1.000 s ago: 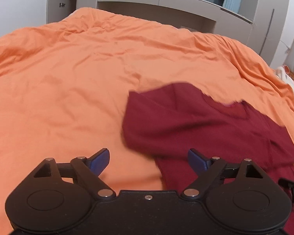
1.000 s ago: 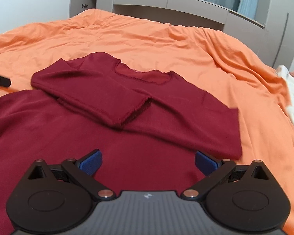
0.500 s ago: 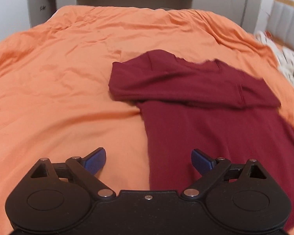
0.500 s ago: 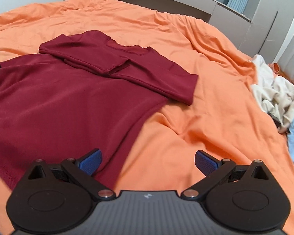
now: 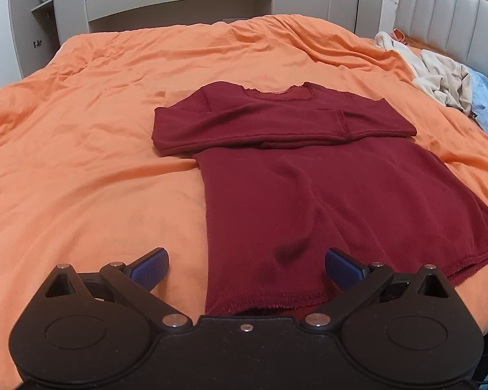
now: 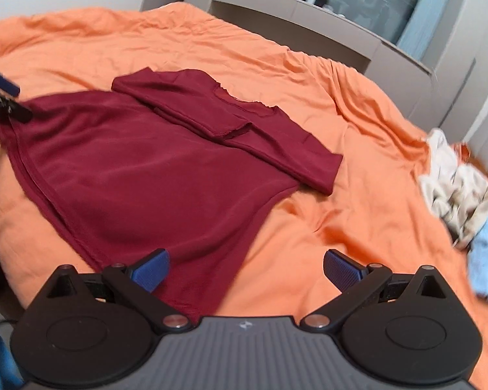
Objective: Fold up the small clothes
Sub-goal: 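Close the right gripper on the shirt hem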
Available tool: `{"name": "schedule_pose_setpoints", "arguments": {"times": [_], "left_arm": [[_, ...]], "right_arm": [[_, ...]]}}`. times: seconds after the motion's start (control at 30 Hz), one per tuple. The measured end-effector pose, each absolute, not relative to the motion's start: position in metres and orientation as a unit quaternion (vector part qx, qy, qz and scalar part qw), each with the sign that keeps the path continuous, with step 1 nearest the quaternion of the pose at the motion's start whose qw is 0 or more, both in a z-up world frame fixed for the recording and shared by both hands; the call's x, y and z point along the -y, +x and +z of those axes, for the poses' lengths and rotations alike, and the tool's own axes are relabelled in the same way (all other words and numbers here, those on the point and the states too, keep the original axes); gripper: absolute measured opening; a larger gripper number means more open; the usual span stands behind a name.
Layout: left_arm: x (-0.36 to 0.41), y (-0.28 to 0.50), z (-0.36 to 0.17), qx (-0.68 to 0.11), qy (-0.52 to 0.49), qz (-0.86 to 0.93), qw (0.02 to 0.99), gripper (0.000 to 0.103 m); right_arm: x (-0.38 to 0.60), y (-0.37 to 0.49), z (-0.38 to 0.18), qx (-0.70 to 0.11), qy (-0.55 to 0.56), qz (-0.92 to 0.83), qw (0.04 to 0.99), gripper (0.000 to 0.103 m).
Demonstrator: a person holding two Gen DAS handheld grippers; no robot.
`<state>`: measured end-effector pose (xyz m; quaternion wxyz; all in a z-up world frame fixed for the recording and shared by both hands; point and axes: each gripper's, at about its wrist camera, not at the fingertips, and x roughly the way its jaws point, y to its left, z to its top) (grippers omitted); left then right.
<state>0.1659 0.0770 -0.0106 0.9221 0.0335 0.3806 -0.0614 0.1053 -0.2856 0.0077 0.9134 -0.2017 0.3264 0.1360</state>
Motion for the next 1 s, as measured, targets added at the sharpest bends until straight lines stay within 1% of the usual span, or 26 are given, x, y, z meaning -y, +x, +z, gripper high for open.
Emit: {"name": "schedule_pose_setpoints", "arguments": {"times": [0.07, 0.1, 0.13, 0.17, 0.23, 0.27, 0.33, 0.37, 0.43, 0.47, 0.5, 0.53, 0.6, 0.77, 1.0], "left_arm": [[-0.076, 0.164, -0.009, -0.380, 0.030, -0.058, 0.923, 0.102], [-0.077, 0.163, -0.009, -0.379, 0.027, -0.058, 0.923, 0.102], [-0.077, 0.162, -0.008, -0.377, 0.023, -0.057, 0.924, 0.102], [-0.077, 0.161, -0.007, -0.376, 0.020, -0.057, 0.925, 0.102], [-0.078, 0.160, -0.006, -0.376, 0.016, -0.056, 0.925, 0.102], [-0.078, 0.160, -0.006, -0.376, 0.015, -0.055, 0.925, 0.102], [-0.078, 0.158, -0.007, -0.376, 0.014, -0.054, 0.925, 0.102], [-0.077, 0.158, -0.007, -0.376, 0.011, -0.056, 0.925, 0.102], [-0.077, 0.157, -0.007, -0.374, 0.006, -0.059, 0.926, 0.102], [-0.077, 0.157, -0.008, -0.374, 0.004, -0.060, 0.926, 0.102], [-0.076, 0.157, -0.008, -0.374, 0.003, -0.060, 0.926, 0.102], [-0.075, 0.157, -0.008, -0.374, 0.003, -0.060, 0.926, 0.102], [-0.074, 0.157, -0.007, -0.372, 0.004, -0.061, 0.926, 0.102], [-0.073, 0.155, -0.002, -0.365, 0.004, -0.063, 0.929, 0.102], [-0.069, 0.150, 0.004, -0.356, 0.018, -0.090, 0.930, 0.102]], "right_arm": [[0.286, 0.101, 0.004, -0.334, -0.185, 0.127, 0.916, 0.102], [0.286, 0.098, 0.002, -0.335, -0.180, 0.119, 0.917, 0.099], [0.286, 0.095, 0.001, -0.336, -0.175, 0.113, 0.919, 0.093], [0.286, 0.091, -0.001, -0.337, -0.169, 0.108, 0.920, 0.090], [0.288, 0.084, -0.003, -0.335, -0.155, 0.107, 0.923, 0.077], [0.288, 0.081, -0.003, -0.335, -0.146, 0.109, 0.924, 0.073], [0.288, 0.076, -0.006, -0.338, -0.132, 0.116, 0.924, 0.054], [0.288, 0.075, -0.007, -0.341, -0.128, 0.122, 0.923, 0.050], [0.285, 0.074, -0.009, -0.344, -0.127, 0.127, 0.921, 0.033], [0.285, 0.072, -0.009, -0.344, -0.127, 0.128, 0.921, 0.027], [0.285, 0.071, -0.008, -0.343, -0.129, 0.125, 0.922, 0.014], [0.286, 0.070, -0.007, -0.339, -0.132, 0.118, 0.924, 0.010], [0.291, 0.066, -0.002, -0.333, -0.128, 0.106, 0.928, 0.007], [0.315, 0.061, 0.013, -0.318, -0.087, 0.070, 0.941, 0.006], [0.327, 0.072, -0.007, -0.357, -0.054, 0.066, 0.930, 0.006]]}}
